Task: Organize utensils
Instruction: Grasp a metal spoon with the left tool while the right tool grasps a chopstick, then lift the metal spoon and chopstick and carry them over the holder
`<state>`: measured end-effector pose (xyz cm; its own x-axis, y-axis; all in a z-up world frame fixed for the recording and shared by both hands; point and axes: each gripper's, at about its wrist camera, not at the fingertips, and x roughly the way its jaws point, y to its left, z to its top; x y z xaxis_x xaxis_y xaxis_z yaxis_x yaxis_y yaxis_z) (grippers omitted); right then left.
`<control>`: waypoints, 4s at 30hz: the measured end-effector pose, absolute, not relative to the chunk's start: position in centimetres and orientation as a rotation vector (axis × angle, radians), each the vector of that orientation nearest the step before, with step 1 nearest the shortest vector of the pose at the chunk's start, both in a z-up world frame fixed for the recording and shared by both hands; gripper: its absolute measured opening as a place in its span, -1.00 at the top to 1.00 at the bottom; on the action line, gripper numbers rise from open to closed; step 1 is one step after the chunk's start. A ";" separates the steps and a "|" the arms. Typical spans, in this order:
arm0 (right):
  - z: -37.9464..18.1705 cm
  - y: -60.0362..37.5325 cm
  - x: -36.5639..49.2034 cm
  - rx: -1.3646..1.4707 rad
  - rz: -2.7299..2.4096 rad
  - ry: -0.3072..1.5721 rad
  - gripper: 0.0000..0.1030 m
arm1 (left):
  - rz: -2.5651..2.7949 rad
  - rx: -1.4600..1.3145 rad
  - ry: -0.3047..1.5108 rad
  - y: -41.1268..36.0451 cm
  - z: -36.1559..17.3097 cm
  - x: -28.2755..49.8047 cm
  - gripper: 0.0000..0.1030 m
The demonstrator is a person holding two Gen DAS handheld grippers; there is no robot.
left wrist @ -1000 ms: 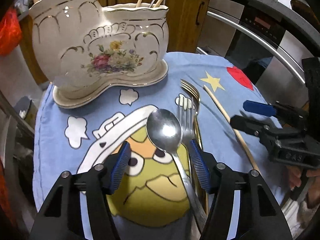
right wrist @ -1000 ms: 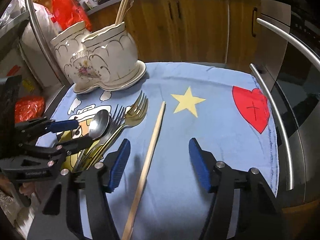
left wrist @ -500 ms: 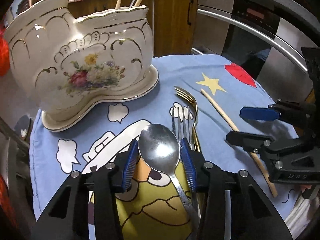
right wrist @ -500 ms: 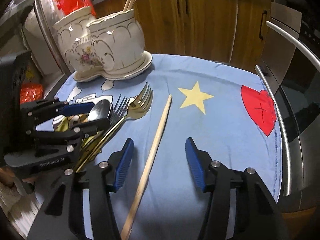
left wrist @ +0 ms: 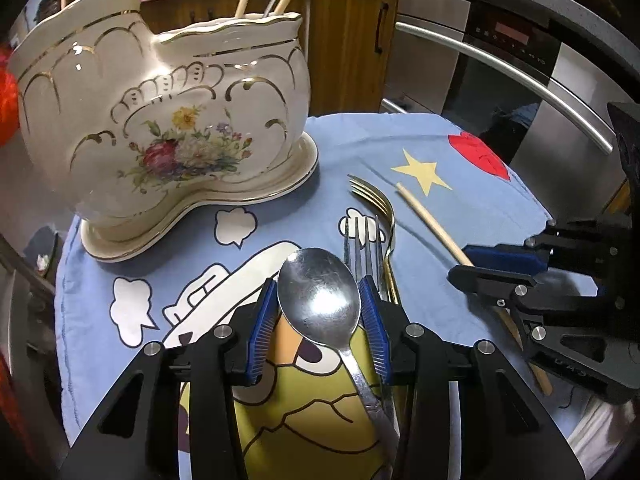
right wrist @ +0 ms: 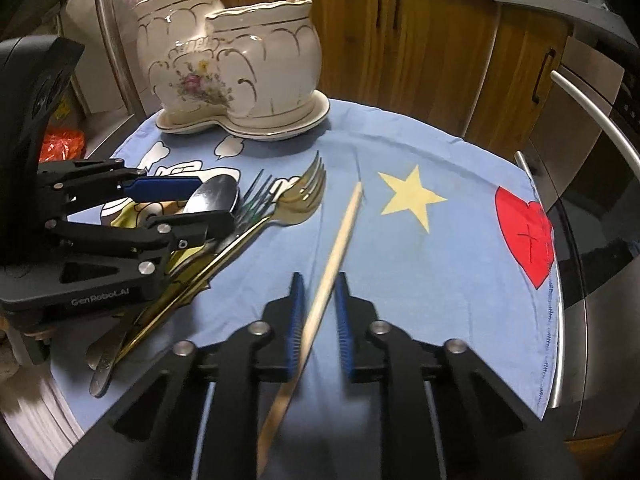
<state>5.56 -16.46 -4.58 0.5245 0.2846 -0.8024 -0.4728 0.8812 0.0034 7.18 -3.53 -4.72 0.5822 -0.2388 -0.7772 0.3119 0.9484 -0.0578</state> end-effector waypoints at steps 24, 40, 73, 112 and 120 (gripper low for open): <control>-1.9 -19.5 5.7 -0.007 0.449 0.800 0.88 | -0.267 0.087 0.742 -1.5 -1.1 4.7 0.16; 1.2 -19.5 4.2 0.038 0.486 0.599 0.88 | -0.334 0.095 0.462 0.0 5.2 -1.6 0.16; 7.3 -18.0 4.8 0.175 0.550 0.409 0.88 | -0.255 0.081 0.341 3.1 12.2 -1.6 0.17; 7.4 -6.8 17.7 0.116 0.506 0.201 0.88 | -0.100 0.207 0.275 7.2 16.8 9.5 0.17; 6.4 -8.7 15.8 0.050 0.517 0.239 0.88 | -0.120 0.210 0.306 7.2 14.9 9.1 0.17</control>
